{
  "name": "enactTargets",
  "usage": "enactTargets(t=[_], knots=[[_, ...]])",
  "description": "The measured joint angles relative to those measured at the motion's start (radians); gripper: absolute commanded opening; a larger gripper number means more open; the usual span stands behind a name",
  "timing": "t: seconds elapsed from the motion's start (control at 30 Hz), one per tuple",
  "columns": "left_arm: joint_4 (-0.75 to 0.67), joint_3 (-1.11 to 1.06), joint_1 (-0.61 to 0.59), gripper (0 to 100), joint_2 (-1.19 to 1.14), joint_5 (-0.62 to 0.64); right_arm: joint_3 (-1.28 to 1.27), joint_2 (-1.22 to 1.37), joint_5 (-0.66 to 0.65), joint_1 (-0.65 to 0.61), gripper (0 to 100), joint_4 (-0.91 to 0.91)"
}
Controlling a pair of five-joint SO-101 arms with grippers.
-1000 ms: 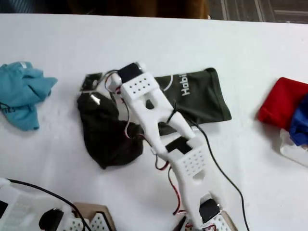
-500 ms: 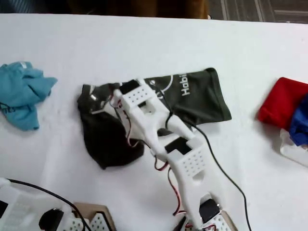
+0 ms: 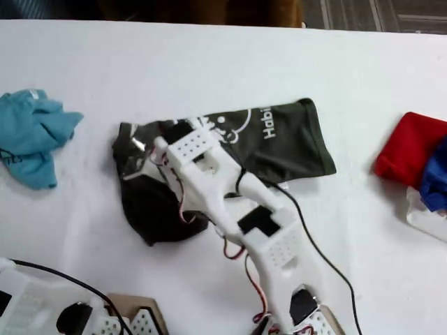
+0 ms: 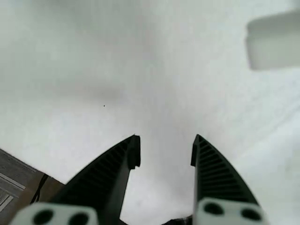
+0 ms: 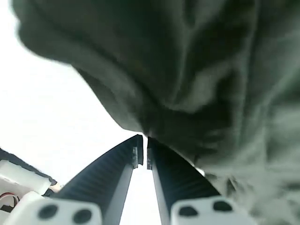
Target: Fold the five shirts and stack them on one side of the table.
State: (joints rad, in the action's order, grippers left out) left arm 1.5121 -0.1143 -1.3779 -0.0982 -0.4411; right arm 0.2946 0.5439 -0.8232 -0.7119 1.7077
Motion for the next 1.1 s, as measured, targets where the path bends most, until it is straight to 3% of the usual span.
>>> enactTargets(t=[0.33,0.57,1.1], knots=[[0.0,0.0,0.0,20,0.0,0.0,0.031,-0.132,-0.009,-0.038,1.9,-0.049],[0.0,0.0,0.0,20,0.0,0.0,0.124,0.043,-0.009,-0.037,1.9,-0.21],[0.0,0.0,0.0,20,0.0,0.0,0.356,0.195,-0.009,-0.13,1.9,-0.012]])
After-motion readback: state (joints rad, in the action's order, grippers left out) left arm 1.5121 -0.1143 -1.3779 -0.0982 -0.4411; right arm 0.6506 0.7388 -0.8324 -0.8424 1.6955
